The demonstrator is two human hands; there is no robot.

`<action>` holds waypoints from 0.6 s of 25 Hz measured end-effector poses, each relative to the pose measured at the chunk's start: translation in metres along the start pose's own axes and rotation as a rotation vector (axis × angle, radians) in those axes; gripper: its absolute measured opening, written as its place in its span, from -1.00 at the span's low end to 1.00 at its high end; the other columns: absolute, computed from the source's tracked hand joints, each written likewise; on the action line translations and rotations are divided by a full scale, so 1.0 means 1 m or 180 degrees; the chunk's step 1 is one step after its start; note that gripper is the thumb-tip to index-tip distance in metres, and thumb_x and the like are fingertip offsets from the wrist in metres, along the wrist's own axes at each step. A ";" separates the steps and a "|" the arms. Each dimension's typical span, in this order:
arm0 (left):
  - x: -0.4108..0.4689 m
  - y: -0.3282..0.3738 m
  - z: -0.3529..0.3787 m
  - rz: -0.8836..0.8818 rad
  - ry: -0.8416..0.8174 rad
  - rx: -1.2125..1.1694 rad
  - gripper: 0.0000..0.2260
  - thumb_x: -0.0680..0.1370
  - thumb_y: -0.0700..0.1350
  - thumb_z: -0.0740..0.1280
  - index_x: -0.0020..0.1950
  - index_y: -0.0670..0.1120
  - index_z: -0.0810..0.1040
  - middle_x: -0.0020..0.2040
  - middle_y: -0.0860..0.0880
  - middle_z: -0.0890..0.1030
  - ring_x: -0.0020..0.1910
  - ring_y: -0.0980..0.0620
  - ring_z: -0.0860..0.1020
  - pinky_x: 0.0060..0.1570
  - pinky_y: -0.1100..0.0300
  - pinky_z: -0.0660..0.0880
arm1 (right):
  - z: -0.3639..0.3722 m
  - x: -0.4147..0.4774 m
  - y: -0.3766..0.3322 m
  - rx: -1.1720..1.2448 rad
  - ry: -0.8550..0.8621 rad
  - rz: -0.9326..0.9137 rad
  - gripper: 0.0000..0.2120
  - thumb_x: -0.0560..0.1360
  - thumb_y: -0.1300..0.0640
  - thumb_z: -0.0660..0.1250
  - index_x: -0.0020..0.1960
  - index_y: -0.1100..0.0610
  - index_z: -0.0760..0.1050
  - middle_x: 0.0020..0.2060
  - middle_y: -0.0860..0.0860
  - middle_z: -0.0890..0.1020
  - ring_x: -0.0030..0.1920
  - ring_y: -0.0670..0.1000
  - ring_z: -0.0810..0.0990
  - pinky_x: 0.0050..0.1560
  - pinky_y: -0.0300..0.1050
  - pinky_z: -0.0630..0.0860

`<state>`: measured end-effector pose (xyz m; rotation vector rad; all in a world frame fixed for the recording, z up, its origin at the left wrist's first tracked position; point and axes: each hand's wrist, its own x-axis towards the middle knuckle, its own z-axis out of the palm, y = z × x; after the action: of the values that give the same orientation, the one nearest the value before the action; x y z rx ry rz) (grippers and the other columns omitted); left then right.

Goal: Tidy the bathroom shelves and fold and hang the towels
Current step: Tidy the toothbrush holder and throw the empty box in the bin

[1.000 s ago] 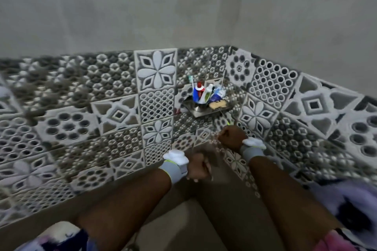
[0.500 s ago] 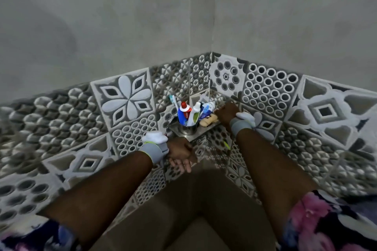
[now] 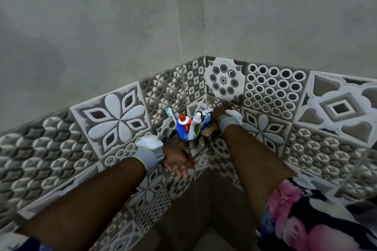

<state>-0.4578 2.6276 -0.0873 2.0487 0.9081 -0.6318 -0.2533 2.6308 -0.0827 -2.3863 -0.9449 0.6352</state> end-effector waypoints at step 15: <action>-0.014 0.014 0.003 0.0237 -0.0308 0.0183 -0.72 0.63 -0.09 0.23 0.31 -0.13 0.47 -0.09 -0.13 0.64 -0.12 -0.02 0.59 -0.27 0.24 0.42 | -0.007 -0.023 0.004 0.2204 0.0756 -0.0186 -0.74 0.42 0.22 0.42 -0.32 0.08 0.36 -0.30 0.09 0.52 -0.35 0.02 0.46 -0.22 -0.05 0.51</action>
<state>-0.4554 2.6138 -0.0730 2.0736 0.7624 -0.7173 -0.2625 2.6101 -0.0741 -1.7589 -0.5649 0.5296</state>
